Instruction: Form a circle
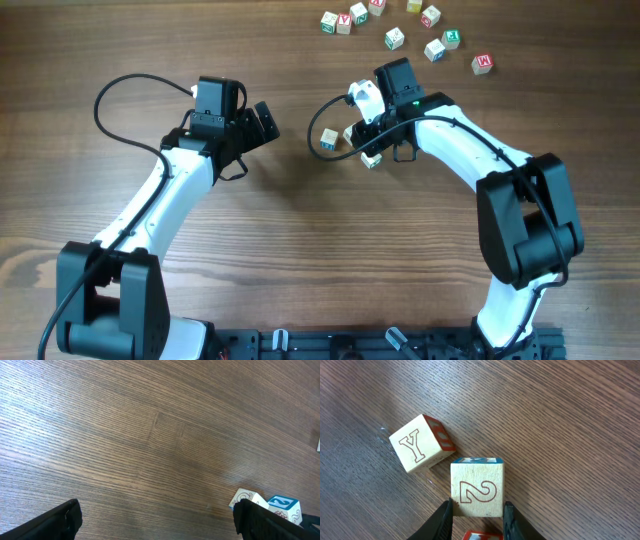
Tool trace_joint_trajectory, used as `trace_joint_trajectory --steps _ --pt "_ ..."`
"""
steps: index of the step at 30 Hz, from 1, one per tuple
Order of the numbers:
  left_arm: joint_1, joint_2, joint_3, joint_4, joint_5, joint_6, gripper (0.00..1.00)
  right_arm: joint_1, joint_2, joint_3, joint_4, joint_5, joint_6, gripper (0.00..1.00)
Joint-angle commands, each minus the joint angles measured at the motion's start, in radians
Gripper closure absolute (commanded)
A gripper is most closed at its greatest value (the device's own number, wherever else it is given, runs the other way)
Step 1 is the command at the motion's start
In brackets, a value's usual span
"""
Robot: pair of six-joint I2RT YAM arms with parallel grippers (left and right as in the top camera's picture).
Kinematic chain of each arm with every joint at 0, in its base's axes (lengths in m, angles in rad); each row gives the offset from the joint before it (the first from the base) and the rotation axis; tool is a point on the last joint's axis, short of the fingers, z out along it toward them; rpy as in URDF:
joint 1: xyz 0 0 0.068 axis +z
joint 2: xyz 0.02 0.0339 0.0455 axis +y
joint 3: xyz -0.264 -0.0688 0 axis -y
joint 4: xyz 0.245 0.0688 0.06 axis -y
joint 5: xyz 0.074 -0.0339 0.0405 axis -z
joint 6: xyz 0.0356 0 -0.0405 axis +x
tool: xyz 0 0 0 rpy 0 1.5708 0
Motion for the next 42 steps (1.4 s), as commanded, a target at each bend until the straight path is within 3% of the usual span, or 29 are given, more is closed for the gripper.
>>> trace_joint_trajectory --steps 1,9,42 --pt "0.000 -0.019 -0.003 0.002 0.000 0.015 0.00 0.018 0.000 0.003 0.005 -0.006 -0.010 0.70" --pt "0.000 -0.019 -0.003 0.002 0.000 0.015 0.00 0.023 0.016 0.003 -0.011 0.081 -0.009 0.71" --pt "0.000 -0.019 -0.003 0.003 0.001 0.015 0.00 0.075 0.016 0.002 -0.043 0.068 -0.005 0.74"
